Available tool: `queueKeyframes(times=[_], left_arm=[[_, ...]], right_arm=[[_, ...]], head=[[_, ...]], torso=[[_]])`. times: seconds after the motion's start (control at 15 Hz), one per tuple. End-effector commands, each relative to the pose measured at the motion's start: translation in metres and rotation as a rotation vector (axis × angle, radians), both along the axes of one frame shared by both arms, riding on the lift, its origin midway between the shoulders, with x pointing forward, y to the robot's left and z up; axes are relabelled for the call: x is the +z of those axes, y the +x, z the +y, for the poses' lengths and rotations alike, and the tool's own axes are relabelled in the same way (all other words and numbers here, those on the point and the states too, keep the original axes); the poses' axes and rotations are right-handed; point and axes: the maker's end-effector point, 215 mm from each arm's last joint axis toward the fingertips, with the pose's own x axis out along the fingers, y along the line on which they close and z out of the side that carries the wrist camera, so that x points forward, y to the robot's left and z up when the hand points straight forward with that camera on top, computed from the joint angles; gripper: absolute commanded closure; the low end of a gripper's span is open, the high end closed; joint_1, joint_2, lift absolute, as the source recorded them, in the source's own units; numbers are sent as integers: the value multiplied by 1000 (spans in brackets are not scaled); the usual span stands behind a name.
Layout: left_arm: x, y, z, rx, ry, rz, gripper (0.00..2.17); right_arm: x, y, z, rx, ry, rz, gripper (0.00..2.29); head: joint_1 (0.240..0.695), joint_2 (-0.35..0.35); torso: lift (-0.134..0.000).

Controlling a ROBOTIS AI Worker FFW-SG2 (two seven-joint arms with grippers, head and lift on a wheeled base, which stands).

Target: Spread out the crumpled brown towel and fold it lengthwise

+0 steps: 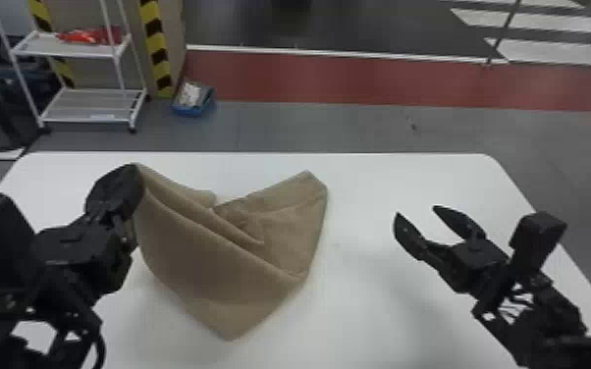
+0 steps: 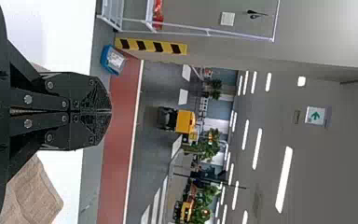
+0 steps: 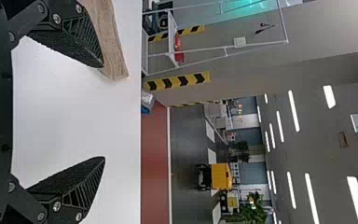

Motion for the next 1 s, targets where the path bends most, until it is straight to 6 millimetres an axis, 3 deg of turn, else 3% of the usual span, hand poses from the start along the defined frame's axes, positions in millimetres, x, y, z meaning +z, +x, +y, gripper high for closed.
queueKeyframes(times=[0.0, 0.2, 0.33, 0.53, 0.73, 0.93], left_arm=[[11, -1, -2, -7, -9, -21, 1740], [6, 0, -4, -5, -5, -11, 1740], [2, -1, -8, -12, 5, -5, 1740], [-1, -1, -12, -22, 20, -3, 1740], [-7, 2, -17, -33, 23, 5, 1740], [-14, 2, -19, -38, 27, 17, 1740]], right_arm=[[14, 27, 31, 55, -16, 1, 194], [37, 82, 75, 131, 1, 26, 218], [35, 111, 92, 145, -35, 83, 218], [19, 145, 85, 117, -45, 145, 221], [9, 165, 88, 115, -43, 184, 286], [-9, 173, 122, 176, -99, 235, 286]], head=[[695, -75], [695, -23], [695, 1], [678, 21], [675, 15], [674, 18]], torso=[[-124], [-124], [-124], [-124], [-124], [-124]])
